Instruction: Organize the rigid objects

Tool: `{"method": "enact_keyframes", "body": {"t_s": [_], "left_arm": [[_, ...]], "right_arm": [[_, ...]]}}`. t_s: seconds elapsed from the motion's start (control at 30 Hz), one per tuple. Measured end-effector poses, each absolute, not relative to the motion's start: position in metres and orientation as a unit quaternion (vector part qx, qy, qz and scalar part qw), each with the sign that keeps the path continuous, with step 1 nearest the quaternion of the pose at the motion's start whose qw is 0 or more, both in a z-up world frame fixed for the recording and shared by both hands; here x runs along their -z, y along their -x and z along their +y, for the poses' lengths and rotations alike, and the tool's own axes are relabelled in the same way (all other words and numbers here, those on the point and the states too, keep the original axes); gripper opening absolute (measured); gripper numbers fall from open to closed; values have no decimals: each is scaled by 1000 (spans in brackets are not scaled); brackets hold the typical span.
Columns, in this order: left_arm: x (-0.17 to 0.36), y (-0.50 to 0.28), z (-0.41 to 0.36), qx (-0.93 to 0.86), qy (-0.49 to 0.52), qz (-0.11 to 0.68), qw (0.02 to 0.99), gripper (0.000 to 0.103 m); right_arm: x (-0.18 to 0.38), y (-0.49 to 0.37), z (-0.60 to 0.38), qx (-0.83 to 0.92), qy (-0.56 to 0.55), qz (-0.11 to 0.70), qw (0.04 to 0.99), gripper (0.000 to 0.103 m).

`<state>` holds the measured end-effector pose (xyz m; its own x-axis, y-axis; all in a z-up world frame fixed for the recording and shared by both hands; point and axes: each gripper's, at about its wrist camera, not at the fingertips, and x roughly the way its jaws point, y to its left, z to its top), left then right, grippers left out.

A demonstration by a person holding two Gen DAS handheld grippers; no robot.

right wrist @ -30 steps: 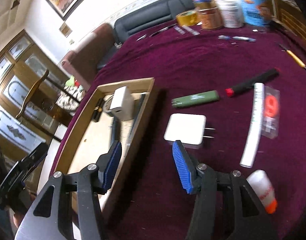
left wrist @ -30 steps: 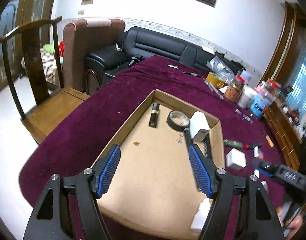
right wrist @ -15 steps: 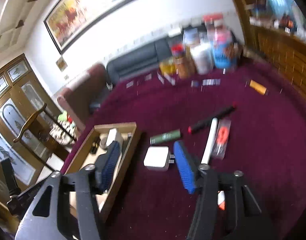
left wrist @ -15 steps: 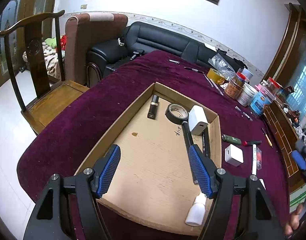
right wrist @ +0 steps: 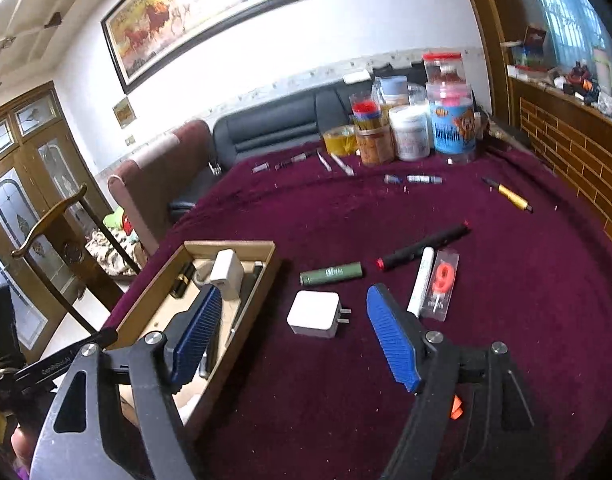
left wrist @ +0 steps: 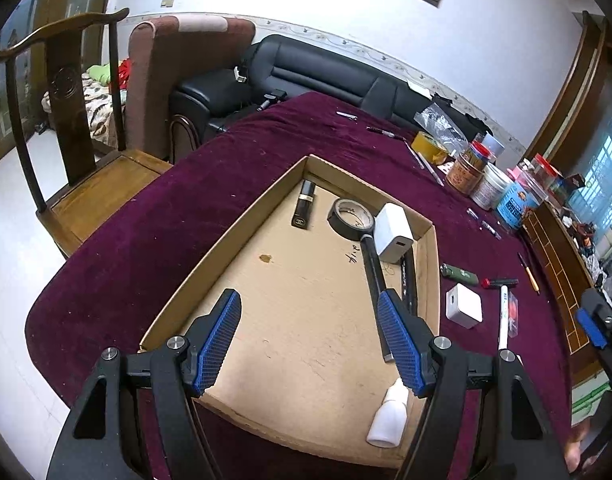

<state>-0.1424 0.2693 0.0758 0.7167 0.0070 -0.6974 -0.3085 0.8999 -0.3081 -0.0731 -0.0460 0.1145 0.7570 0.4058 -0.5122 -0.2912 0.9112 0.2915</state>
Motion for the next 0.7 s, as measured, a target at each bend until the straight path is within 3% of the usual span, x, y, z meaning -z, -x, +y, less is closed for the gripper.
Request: {"method": "enact_keyframes", "body": {"t_s": [0.27, 0.7], "left_arm": [[-77, 141, 262, -71, 203, 370, 904, 65], [-72, 128, 238, -55, 184, 397, 897, 65]], "right_arm": [[-103, 66, -38, -193, -83, 317, 925, 76], [-75, 41, -125, -99, -127, 361, 918, 76]]}}
